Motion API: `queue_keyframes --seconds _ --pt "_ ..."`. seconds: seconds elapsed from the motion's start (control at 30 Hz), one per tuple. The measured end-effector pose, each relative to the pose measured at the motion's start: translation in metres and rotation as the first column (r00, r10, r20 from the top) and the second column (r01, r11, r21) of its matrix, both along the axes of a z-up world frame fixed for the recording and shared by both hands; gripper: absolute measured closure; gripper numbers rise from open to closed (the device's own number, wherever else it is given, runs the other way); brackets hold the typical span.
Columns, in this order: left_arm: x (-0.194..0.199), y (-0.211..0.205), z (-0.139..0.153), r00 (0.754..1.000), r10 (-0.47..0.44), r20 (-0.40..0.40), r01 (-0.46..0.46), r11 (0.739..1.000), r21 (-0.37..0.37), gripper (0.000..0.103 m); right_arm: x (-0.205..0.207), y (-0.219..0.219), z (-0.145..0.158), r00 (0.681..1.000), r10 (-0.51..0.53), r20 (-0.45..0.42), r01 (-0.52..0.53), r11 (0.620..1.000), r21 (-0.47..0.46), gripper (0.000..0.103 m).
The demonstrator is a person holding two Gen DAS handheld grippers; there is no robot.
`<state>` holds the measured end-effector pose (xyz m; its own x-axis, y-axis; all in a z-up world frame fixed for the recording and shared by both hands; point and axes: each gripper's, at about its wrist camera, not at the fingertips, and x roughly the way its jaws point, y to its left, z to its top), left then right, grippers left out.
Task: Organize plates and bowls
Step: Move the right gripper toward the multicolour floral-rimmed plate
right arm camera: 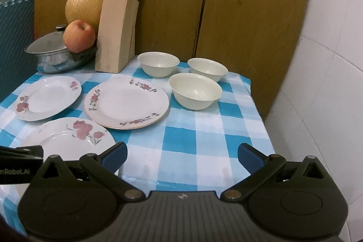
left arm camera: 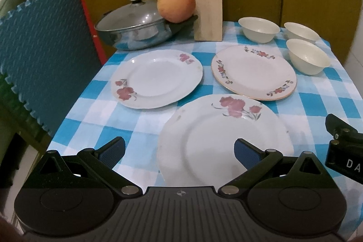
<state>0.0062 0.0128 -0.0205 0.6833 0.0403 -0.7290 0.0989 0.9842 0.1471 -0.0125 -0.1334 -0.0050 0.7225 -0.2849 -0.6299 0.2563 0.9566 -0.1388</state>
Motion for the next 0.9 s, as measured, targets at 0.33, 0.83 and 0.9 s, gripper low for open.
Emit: queue_keyframes --seconds 0.33,0.83,0.9 --pt "0.006 0.019 -0.016 0.995 0.044 -0.087 -0.045 0.999 -0.005 0.0 0.008 -0.006 -0.01 0.998 0.021 -0.055 -0.014 0.992 0.126 0.009" --pt "0.03 0.033 -0.036 0.964 0.035 -0.263 -0.067 0.991 -0.113 0.004 0.041 -0.016 -0.045 0.966 0.157 -0.207 -0.048 0.891 0.451 0.056" --pt "0.035 0.031 -0.039 0.959 0.021 -0.284 -0.058 0.991 -0.123 0.004 0.045 -0.015 -0.046 0.962 0.175 -0.209 -0.061 0.885 0.462 0.058"
